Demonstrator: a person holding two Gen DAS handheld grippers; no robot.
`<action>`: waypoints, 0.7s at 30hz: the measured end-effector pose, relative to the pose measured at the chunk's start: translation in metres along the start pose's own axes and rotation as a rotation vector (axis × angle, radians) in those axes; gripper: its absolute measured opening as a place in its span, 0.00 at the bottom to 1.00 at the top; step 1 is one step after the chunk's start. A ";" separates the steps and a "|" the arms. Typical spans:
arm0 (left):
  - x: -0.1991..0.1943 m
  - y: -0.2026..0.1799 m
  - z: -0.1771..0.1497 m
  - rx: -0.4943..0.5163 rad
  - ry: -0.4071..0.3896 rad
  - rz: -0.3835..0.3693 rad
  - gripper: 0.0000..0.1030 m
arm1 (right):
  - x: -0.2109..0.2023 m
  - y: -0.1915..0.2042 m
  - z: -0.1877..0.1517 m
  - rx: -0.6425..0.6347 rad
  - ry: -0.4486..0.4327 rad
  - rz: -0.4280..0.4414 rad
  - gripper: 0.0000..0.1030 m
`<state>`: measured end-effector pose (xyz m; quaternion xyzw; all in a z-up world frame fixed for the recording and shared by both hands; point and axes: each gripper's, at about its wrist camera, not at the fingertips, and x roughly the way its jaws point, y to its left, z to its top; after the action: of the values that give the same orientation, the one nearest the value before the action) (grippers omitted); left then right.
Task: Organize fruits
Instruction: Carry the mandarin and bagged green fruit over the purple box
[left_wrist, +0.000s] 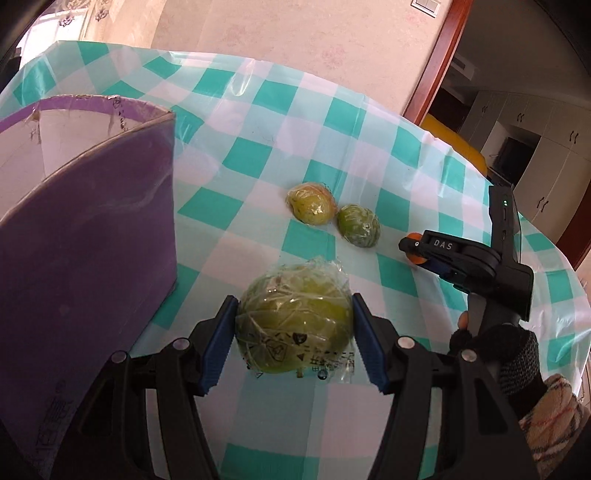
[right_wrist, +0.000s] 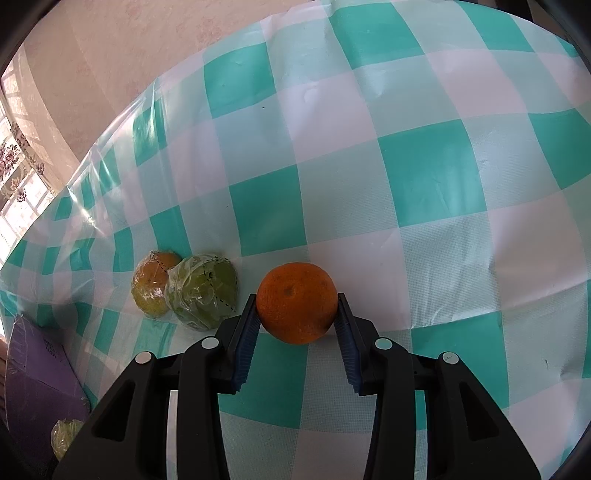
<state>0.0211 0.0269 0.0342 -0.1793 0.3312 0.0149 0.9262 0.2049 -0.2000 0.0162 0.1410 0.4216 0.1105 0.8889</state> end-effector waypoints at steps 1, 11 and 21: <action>-0.009 0.004 -0.005 0.002 -0.010 -0.002 0.59 | 0.000 0.000 0.000 0.003 -0.002 -0.002 0.39; -0.033 0.014 -0.025 0.024 -0.004 -0.114 0.59 | -0.004 -0.004 -0.001 0.020 -0.026 -0.012 0.39; -0.021 0.017 -0.023 0.022 0.052 -0.193 0.59 | -0.038 0.008 -0.034 0.018 -0.098 -0.051 0.39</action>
<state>-0.0118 0.0370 0.0258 -0.2003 0.3366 -0.0827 0.9164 0.1538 -0.1994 0.0253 0.1435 0.3822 0.0768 0.9096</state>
